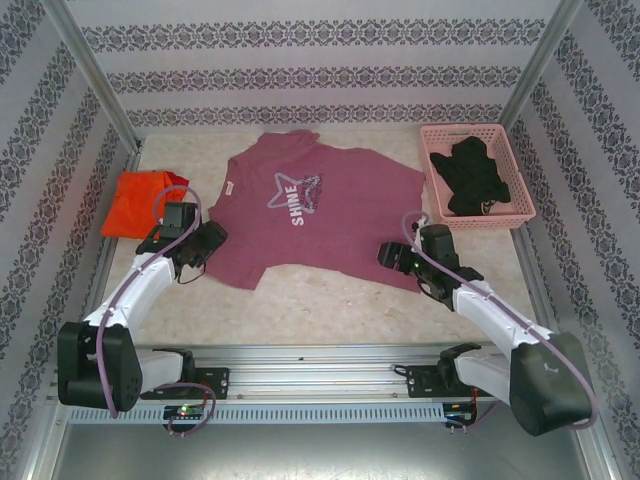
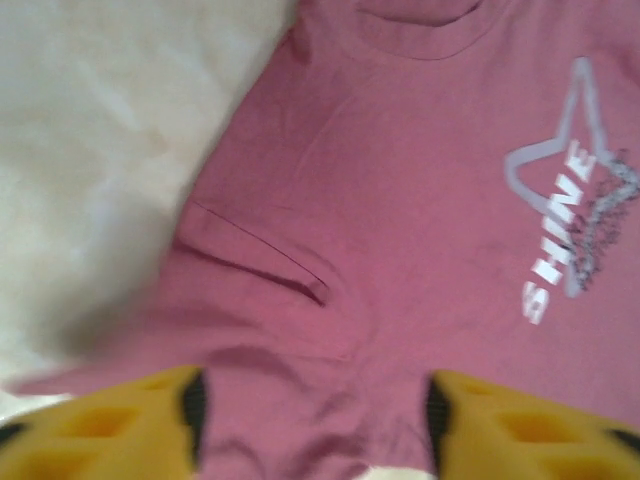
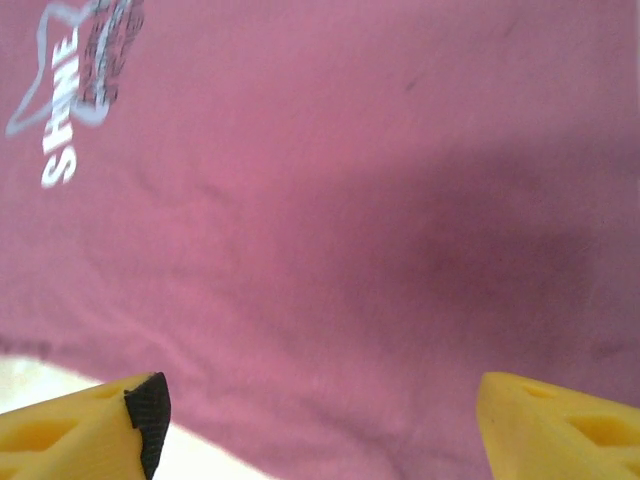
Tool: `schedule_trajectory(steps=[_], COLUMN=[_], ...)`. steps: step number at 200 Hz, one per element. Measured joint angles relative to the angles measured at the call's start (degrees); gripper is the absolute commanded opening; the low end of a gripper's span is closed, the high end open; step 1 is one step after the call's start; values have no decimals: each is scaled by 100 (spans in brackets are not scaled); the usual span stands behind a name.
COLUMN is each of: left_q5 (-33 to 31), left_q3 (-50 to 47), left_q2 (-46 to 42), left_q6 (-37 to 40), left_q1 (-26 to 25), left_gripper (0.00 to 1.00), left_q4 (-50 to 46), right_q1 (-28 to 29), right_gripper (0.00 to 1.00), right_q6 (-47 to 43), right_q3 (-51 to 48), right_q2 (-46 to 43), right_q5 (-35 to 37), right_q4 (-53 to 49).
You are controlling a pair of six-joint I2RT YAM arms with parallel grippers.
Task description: Fold and stack the t-shirts
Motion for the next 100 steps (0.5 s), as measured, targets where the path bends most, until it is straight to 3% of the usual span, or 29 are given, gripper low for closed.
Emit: schedule_trajectory(steps=[45,100], left_q5=[-573,-221], left_q3=[160,426], left_q2=[-114,1051], left_q6=[195,234], left_q1=[-179,-636], left_gripper=[100,100], left_q4=[-87,778], right_q1=[70,839], right_gripper=[80,79], right_q6=[90,258], right_q3=[168,1014], right_q2=[-98,1711], right_q5=[297,463], right_q4=[17,203])
